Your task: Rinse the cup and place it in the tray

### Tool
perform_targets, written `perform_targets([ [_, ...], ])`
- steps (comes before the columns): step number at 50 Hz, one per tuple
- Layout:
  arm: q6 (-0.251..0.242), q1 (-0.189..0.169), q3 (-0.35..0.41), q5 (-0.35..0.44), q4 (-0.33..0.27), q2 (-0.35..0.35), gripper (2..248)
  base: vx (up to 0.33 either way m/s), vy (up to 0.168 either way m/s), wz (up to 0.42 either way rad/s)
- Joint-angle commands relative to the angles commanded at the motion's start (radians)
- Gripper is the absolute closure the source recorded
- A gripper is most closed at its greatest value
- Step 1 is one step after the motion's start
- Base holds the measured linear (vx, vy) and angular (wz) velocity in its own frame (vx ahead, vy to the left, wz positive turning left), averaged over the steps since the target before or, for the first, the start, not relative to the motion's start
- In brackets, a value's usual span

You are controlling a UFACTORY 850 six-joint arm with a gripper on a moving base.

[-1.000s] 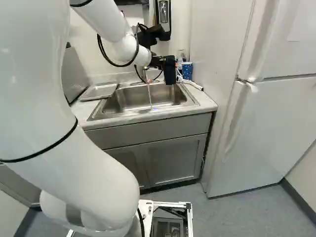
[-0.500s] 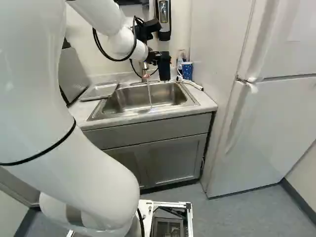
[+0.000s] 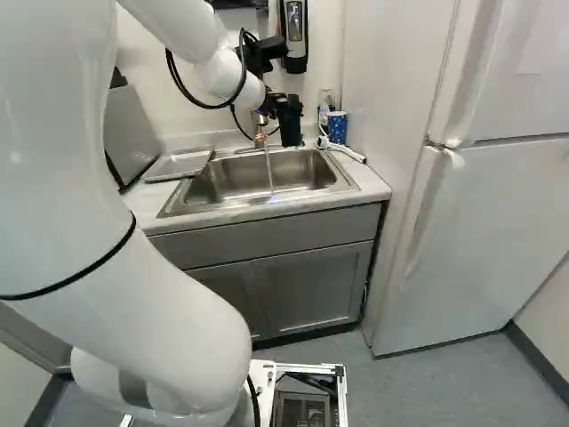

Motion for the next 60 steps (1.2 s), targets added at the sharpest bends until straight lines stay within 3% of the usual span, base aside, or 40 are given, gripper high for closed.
perform_targets([
  [22,0.000,0.000,0.004,0.000,0.082,0.004,125,0.000,0.000,0.000],
  [45,0.000,0.003,0.005,0.000,0.051,0.005,125,0.000,0.000,0.000],
  [60,0.000,-0.016,0.005,0.000,0.013,0.005,125,0.000,0.000,0.000],
])
